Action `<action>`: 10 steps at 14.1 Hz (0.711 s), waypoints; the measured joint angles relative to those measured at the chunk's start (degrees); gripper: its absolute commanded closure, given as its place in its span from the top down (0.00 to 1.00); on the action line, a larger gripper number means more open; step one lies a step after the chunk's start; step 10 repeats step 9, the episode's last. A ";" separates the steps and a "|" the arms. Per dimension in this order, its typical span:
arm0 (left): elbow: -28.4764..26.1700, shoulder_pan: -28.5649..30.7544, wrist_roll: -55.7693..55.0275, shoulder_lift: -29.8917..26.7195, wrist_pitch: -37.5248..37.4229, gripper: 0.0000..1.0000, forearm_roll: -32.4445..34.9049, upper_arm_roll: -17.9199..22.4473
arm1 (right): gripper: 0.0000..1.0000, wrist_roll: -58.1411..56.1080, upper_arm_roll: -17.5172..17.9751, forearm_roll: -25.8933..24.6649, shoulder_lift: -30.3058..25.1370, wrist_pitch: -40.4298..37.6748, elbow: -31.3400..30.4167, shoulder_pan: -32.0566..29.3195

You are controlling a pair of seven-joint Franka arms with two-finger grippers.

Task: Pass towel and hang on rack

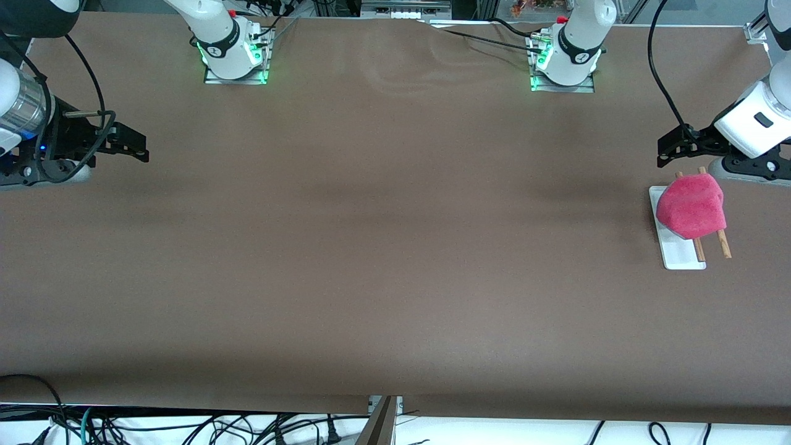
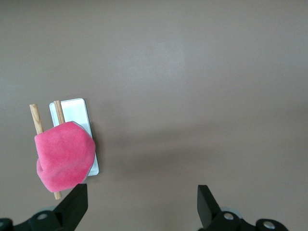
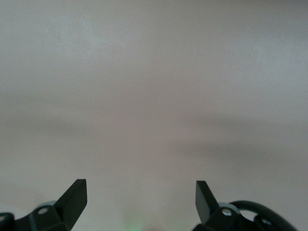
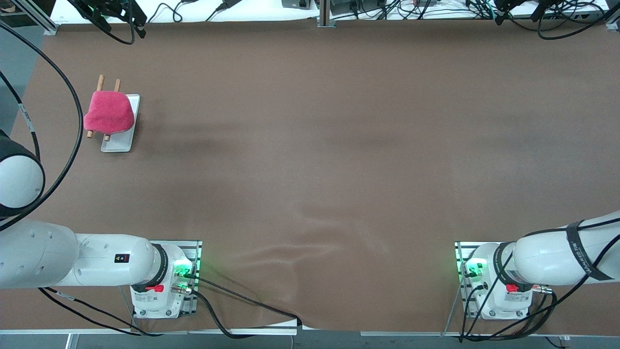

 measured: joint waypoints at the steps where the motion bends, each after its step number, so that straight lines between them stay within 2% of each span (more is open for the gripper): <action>1: -0.05 -0.02 -0.02 -0.04 0.00 1.00 0.00 0.22 | 1.00 0.00 0.00 0.00 0.00 0.00 0.00 0.00; 10: -0.38 -0.04 -0.05 -0.05 0.02 1.00 0.00 0.63 | 1.00 0.00 0.00 0.00 0.00 0.19 0.00 0.00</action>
